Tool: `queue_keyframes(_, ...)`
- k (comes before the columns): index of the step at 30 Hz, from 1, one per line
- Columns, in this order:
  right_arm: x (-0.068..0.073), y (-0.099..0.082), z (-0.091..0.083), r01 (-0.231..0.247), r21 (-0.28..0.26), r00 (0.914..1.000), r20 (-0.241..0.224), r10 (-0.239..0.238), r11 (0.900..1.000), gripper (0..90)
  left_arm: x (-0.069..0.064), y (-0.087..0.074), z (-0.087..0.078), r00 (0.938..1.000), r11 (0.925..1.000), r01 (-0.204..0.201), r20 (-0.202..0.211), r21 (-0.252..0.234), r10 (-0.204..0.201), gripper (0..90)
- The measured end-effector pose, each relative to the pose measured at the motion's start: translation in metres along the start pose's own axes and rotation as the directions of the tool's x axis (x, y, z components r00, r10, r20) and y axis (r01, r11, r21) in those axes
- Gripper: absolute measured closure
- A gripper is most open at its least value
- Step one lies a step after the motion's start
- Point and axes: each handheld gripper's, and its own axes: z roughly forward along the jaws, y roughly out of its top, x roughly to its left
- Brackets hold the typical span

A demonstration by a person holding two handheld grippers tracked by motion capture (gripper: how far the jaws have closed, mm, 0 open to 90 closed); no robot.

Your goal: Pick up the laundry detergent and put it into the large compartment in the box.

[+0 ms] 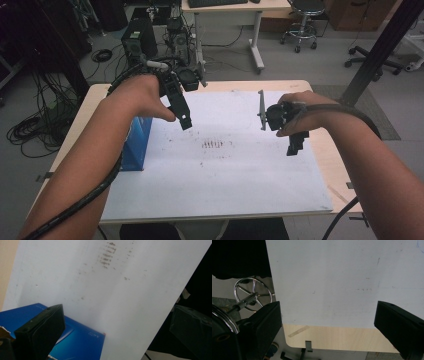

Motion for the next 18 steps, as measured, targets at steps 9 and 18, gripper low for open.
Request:
queue_keyframes(9, 0.0012, 0.0016, -0.0029, 0.008, -0.002, 0.9999, 0.007, -0.008, 1.0000, 7.4, -0.0033, 0.0024, -0.0027, 1.0000, 0.9999, -0.009, -0.002, -0.008, 0.009, 0.2)
queue_keyframes(18, 0.0029, 0.0021, -0.0061, 0.010, -0.003, 0.9999, 0.010, -0.010, 0.9999, 7.5, -0.0063, 0.0006, -0.0011, 0.9999, 0.9999, -0.013, 0.004, 0.001, 0.013, 0.2)
